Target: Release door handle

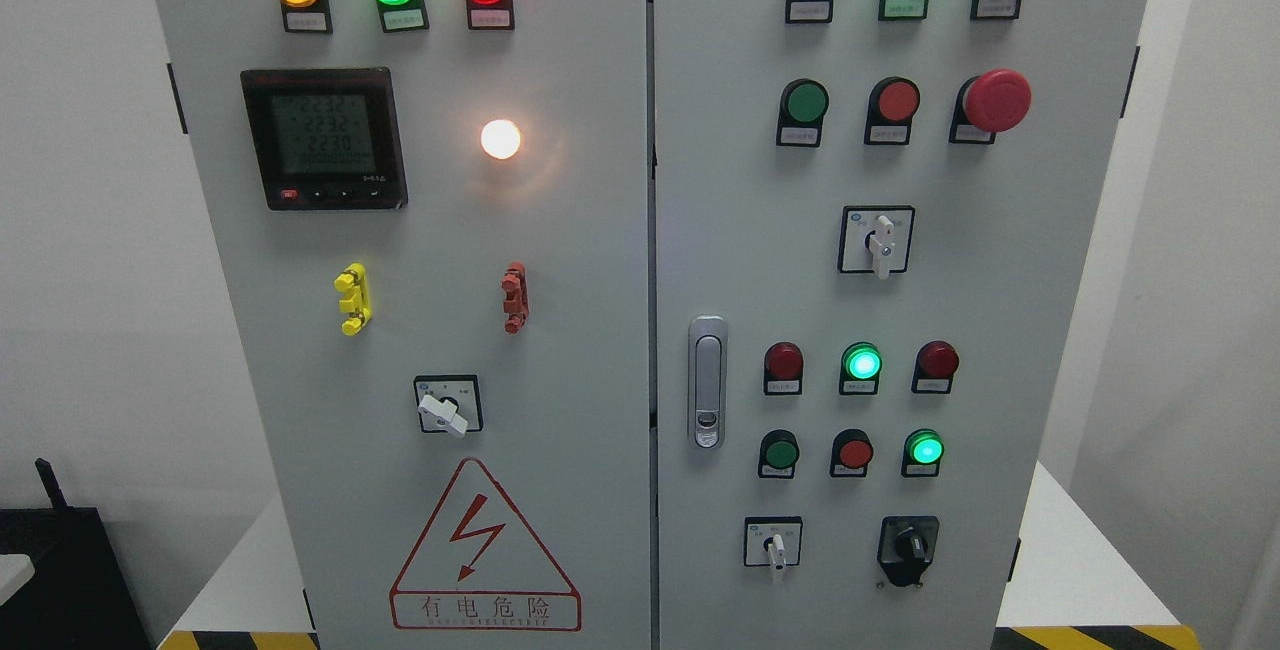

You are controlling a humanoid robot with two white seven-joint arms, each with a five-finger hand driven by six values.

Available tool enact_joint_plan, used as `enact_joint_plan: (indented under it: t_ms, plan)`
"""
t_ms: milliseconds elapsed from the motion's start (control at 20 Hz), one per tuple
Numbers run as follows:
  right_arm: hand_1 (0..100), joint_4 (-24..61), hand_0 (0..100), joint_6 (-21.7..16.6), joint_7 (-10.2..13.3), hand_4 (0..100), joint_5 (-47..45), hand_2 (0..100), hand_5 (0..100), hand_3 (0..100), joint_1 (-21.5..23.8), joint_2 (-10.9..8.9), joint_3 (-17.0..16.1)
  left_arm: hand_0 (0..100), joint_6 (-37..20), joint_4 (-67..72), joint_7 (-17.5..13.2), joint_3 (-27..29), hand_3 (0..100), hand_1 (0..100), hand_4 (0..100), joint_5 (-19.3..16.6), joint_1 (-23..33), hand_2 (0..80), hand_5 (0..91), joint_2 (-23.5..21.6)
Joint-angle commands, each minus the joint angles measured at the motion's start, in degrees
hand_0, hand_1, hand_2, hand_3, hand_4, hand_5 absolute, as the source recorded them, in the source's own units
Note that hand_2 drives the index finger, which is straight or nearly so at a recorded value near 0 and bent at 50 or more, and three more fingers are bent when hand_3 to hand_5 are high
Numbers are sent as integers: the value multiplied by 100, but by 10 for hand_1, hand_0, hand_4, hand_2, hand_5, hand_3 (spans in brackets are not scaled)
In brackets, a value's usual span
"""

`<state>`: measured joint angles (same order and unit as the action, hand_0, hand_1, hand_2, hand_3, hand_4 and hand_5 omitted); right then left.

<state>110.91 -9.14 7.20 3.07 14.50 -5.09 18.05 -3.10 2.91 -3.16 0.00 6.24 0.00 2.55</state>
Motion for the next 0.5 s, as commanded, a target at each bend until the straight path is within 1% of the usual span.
enact_joint_plan:
  t_ms: [0,50,100,150,250,300,350,450]
  plan:
    - [165,-34,394,-9,299,432,1737,0,412,435,-87,122,-179,120,2,-1,-1,97,0,389,0,0,-150,0,0,0]
    - [187,-43,395,-9,474,450,2062,0,444,449,-149,175,-161,120,2,-1,-1,97,0,389,0,0,-150,0,0,0]
    - [238,-61,382,-9,658,475,2440,0,504,489,-193,288,-144,120,2,-1,-1,97,0,389,0,0,-150,0,0,0]
    - [275,-96,364,-9,782,514,2826,0,553,536,-228,359,-144,120,2,-1,-1,97,0,389,0,0,-150,0,0,0]
    - [310,-96,344,-18,958,606,3609,0,657,634,-298,421,-152,120,2,-1,-1,97,0,389,0,0,-150,0,0,0]
    - [324,-96,328,-9,1037,667,4021,0,716,689,-403,473,-135,120,2,-1,-1,97,0,389,0,0,-150,0,0,0]
    - [327,-105,320,-9,1108,717,4374,0,765,723,-456,544,-109,120,2,-1,-1,97,0,389,0,0,-150,0,0,0]
    - [332,-140,299,0,1187,767,5182,0,833,778,-570,658,-91,120,2,-1,-1,97,0,389,0,0,-150,0,0,0]
